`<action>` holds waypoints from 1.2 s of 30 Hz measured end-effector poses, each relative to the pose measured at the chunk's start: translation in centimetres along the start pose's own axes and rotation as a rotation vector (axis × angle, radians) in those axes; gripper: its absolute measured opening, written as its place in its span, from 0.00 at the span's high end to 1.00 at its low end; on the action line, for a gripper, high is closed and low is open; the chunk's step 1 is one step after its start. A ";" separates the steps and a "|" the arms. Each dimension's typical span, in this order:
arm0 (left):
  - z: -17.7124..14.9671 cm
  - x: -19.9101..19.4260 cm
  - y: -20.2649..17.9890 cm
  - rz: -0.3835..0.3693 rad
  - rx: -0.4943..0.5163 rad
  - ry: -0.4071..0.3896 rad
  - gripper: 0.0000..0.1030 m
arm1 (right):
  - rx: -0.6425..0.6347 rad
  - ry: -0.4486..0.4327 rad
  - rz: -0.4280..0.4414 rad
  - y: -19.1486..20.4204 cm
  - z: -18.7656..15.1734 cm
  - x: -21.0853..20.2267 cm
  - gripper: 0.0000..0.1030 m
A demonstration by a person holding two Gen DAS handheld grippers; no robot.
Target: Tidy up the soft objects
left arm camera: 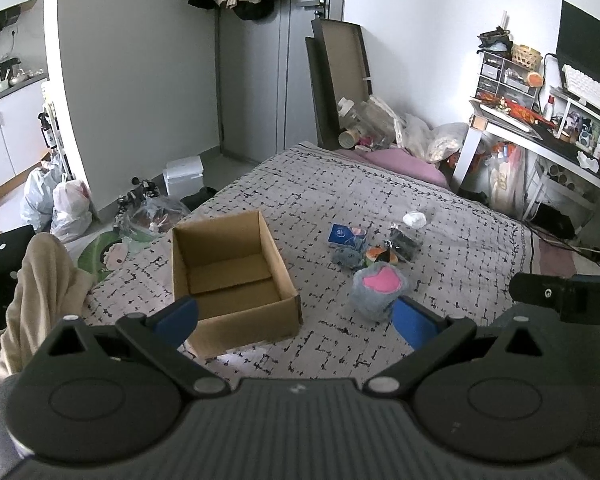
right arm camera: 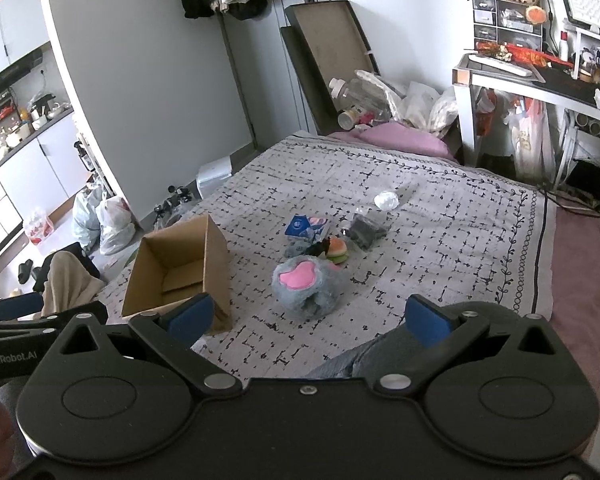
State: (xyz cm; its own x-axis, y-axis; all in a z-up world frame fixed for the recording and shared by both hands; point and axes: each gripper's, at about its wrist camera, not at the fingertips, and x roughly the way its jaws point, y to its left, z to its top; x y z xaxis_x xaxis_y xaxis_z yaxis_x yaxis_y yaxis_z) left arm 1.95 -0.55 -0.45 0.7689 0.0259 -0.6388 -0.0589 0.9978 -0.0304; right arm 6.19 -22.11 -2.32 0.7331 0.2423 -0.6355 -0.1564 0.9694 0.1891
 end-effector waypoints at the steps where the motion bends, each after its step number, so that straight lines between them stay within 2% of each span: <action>1: 0.1 0.3 -0.1 -0.001 0.000 0.002 0.00 | 0.004 0.002 0.000 -0.2 0.1 0.2 0.00; 17: 1.3 4.4 -2.3 -0.036 0.013 0.027 0.01 | 0.088 0.047 0.000 -4.1 0.7 4.0 0.00; 29: 2.1 8.2 -3.5 -0.060 -0.016 0.064 0.02 | 0.159 0.089 0.040 -6.1 1.0 8.1 0.00; 34: 2.5 10.1 -3.9 -0.087 -0.044 0.083 0.06 | 0.189 0.099 0.064 -6.6 1.3 9.8 0.01; 36: 2.6 10.9 -4.2 -0.089 -0.041 0.091 0.09 | 0.201 0.102 0.071 -6.8 1.6 10.5 0.06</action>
State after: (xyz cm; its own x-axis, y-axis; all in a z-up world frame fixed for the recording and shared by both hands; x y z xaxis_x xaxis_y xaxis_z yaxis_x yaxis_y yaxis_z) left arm 12.25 -4.31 -5.26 0.7112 -0.0700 -0.6995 -0.0202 0.9926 -0.1198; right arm 15.97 -26.22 -9.11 0.6524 0.3218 -0.6862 -0.0627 0.9252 0.3743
